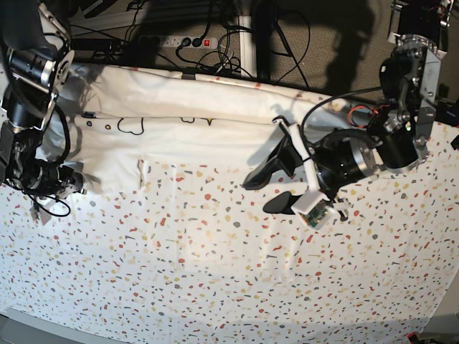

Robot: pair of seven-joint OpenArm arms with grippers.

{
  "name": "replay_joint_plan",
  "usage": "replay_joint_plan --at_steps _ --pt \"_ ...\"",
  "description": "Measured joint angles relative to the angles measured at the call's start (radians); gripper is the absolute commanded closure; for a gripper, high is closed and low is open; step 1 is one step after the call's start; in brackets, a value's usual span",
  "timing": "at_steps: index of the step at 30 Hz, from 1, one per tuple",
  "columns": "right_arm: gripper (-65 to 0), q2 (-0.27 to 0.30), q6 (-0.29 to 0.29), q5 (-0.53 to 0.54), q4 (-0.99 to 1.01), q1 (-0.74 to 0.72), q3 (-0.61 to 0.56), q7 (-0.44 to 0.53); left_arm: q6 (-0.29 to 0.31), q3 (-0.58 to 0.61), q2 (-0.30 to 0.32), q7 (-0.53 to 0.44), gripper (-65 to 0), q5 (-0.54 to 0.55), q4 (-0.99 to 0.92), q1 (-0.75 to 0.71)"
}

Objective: Fold the T-shirt properly
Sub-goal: 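Open the right gripper and move it back over the folded shirt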

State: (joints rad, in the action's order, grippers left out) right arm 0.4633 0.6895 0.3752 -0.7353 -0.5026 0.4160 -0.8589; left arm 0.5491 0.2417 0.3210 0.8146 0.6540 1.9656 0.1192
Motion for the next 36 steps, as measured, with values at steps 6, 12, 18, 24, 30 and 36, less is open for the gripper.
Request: replay_joint_plan --at_steps 6,12,18,24,30,36 --pt "0.0 0.000 0.000 0.148 -0.119 0.002 -0.001 -0.116 0.000 0.000 0.000 0.000 -29.6 -0.001 0.000 0.000" --pt "0.0 -0.001 0.001 0.396 -0.226 0.004 -0.001 -0.349 0.000 0.000 0.000 0.000 -29.6 -0.004 0.000 0.000" --pt "0.0 -0.001 0.004 0.624 -0.385 0.099 -0.003 -0.505 0.000 0.000 0.000 0.000 -29.6 -0.015 0.000 0.000" --pt "0.0 0.000 0.005 0.807 -0.671 0.281 -0.002 -0.550 0.000 0.000 0.000 0.000 -29.6 -0.018 0.000 0.000" --pt "0.0 -0.001 0.004 0.911 -0.940 0.444 0.027 -0.557 0.000 0.000 0.000 0.000 -29.6 -0.018 0.000 0.000" --pt "0.0 -0.016 0.004 0.880 -1.012 0.524 0.161 -0.558 0.000 0.000 0.000 0.000 -29.6 -0.018 0.000 0.000"
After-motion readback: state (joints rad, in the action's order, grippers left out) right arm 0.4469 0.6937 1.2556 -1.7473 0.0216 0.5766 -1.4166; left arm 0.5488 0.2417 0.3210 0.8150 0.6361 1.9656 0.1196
